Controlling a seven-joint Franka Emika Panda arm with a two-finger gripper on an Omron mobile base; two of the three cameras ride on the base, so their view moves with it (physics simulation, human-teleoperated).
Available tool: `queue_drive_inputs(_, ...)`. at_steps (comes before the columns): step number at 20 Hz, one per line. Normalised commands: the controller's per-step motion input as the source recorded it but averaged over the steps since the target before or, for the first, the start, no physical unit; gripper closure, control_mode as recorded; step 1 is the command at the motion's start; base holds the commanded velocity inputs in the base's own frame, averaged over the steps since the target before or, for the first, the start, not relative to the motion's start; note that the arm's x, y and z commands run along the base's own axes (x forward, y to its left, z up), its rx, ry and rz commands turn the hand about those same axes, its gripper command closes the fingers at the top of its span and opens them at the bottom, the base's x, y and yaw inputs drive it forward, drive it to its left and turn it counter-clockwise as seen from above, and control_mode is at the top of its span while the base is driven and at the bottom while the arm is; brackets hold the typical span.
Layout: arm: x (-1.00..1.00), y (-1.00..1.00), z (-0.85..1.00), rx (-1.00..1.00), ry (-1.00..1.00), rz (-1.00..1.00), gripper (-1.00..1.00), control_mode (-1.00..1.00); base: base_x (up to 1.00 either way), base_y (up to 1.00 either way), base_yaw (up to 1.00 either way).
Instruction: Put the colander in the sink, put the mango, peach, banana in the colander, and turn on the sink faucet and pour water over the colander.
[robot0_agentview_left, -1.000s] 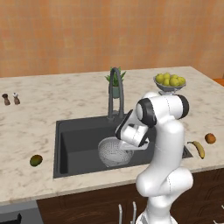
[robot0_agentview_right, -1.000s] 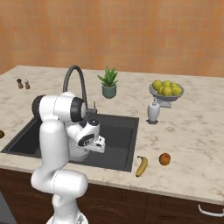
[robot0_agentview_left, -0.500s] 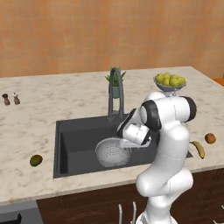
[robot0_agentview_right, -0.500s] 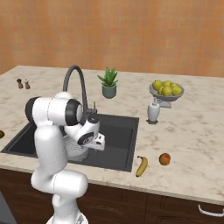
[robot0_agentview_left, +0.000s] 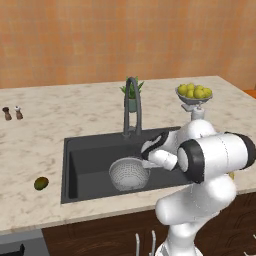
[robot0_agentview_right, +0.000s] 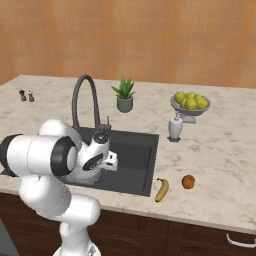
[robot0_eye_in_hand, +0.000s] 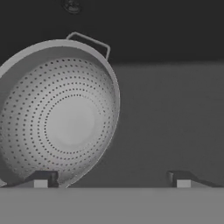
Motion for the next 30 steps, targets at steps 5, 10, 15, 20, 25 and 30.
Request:
queue_drive_inputs(5,-0.36,-0.17,0.89,0.0,-0.03,0.0,-1.0,-1.0,0.0,0.0,0.0)
queue_drive_inputs(10,-0.42,-0.24,0.82,0.0,-0.02,0.0,-1.0,-1.0,0.0,0.0,0.0)
queue_drive_inputs(15,-0.34,-0.2,0.77,0.0,0.0,0.0,-1.0,-1.0,0.0,0.0,0.0)
queue_drive_inputs(20,-0.57,-0.55,0.51,0.0,0.0,0.0,-1.0,-1.0,0.0,0.0,0.0)
queue_drive_inputs(25,-0.62,-0.71,0.26,0.0,0.01,-0.12,-1.0,-1.0,0.0,0.0,0.0)
queue_drive_inputs(30,-0.55,-0.59,0.41,0.0,0.12,-0.13,-1.0,-1.0,0.0,0.0,0.0)
